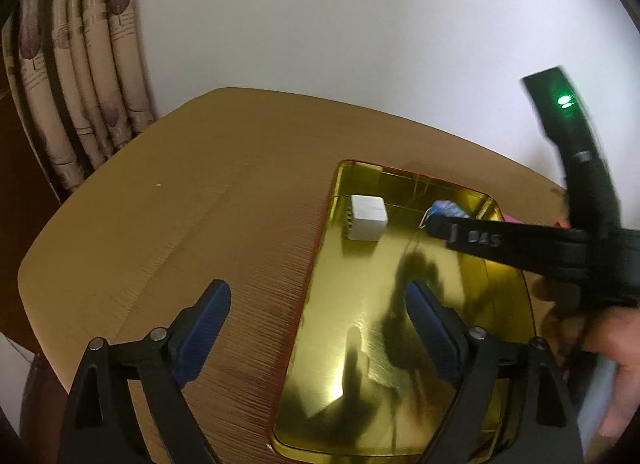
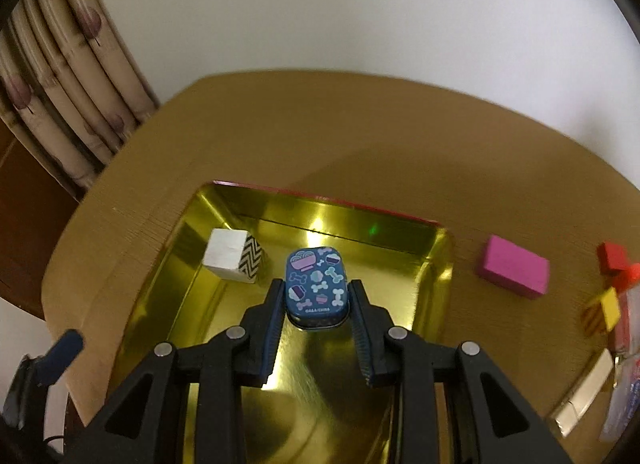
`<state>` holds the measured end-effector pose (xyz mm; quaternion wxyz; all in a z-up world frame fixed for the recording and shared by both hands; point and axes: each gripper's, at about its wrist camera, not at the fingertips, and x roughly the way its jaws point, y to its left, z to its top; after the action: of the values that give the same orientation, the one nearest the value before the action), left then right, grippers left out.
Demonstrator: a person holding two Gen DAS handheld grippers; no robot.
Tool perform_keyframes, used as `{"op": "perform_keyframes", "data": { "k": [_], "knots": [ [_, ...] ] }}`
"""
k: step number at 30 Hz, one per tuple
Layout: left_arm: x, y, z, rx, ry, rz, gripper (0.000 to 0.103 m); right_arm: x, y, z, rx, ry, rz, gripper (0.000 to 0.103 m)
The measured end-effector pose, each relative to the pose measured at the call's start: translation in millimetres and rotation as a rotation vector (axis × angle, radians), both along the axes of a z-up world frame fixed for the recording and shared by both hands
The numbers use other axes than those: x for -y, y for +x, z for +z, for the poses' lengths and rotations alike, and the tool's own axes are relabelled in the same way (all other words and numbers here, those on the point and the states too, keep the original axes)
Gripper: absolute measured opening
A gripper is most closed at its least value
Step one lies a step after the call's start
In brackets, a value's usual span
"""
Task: Organize rigid objects
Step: 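Lower the mint tin into the tray beside the white cube and open the right gripper, then move the left gripper to the silver ribbed bar and grasp it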
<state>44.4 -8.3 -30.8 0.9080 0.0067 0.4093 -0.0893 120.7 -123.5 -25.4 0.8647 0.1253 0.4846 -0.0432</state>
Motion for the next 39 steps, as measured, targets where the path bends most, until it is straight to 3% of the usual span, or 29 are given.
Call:
{"op": "perform_keyframes", "data": {
  "k": [12, 15, 18, 23, 32, 39],
  "knots": [
    [-8.0, 4.7, 2.1, -0.011, -0.02, 0.042, 0.087, -1.5, 13.8, -12.8, -0.033, 0.006, -0.01, 0.032],
    [-8.9, 4.6, 3.2, -0.005, -0.019, 0.047, 0.087, 9.7, -0.2, -10.6, -0.037, 0.021, -0.021, 0.042],
    [-8.9, 4.5, 3.7, 0.0, -0.02, 0.045, 0.087, 14.8, -8.1, -6.3, -0.028, 0.037, -0.03, 0.043],
    [-5.4, 0.8, 3.9, 0.001, -0.047, 0.006, 0.087, 23.9, -40.7, 18.7, 0.072, 0.057, -0.043, 0.044],
    [5.5, -8.4, 9.2, 0.017, -0.081, -0.053, 0.087, 57.3, -120.4, 52.8, 0.205, -0.052, -0.13, 0.045],
    [20.5, -24.5, 17.5, 0.054, -0.105, -0.145, 0.088, 89.0, -183.8, 33.7, 0.182, -0.141, -0.206, 0.046]
  ]
}}
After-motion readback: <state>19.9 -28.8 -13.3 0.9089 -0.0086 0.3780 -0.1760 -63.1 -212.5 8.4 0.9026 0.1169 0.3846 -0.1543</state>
